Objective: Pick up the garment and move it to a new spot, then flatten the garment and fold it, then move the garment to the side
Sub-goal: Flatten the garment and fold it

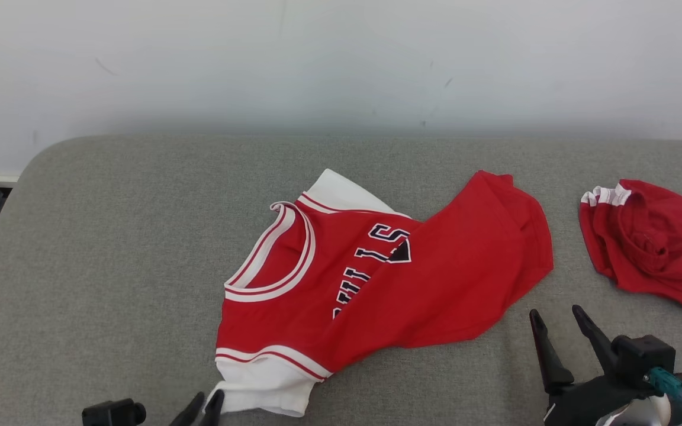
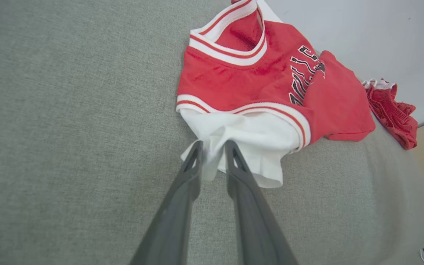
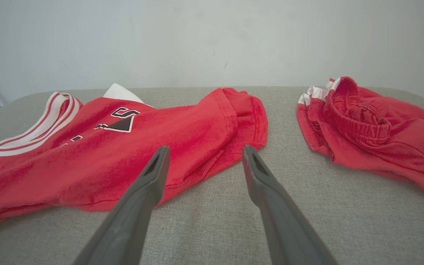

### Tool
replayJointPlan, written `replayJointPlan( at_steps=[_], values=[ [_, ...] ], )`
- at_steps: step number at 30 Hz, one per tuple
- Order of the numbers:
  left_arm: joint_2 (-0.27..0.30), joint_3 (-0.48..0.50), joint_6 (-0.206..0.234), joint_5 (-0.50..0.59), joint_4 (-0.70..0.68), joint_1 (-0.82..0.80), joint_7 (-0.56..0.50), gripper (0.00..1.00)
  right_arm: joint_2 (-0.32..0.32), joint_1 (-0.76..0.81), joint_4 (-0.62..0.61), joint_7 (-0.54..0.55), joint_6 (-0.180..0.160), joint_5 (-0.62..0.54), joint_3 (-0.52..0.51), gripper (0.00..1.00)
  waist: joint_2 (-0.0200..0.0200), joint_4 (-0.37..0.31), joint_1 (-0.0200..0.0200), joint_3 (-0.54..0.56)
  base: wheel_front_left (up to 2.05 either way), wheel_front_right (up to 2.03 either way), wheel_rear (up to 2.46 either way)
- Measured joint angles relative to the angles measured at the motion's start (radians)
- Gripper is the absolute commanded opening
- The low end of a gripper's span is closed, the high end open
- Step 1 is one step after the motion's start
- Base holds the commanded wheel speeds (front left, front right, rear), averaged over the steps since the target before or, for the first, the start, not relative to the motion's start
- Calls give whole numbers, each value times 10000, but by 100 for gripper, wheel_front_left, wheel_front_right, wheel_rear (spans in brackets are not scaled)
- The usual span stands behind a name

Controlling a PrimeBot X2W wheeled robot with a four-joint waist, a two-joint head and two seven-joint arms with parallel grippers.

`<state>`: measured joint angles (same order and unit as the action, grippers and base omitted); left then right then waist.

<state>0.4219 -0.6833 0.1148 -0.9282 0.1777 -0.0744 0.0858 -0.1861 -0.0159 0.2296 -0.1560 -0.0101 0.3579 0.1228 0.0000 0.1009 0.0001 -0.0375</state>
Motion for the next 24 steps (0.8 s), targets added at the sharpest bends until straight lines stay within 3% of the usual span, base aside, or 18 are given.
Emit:
replayJointPlan(
  at_steps=[11,24],
  values=[
    [-211,230,86,1076,-495,-437,750,100,-880,-1340,913,1099,25,-591,194,100,0,389,0,-104,0,0,0],
    [-600,403,94,2249,-920,-768,1264,100,-1442,-2772,2731,2654,464,-786,539,100,0,1072,0,-294,0,0,0]
  ],
)
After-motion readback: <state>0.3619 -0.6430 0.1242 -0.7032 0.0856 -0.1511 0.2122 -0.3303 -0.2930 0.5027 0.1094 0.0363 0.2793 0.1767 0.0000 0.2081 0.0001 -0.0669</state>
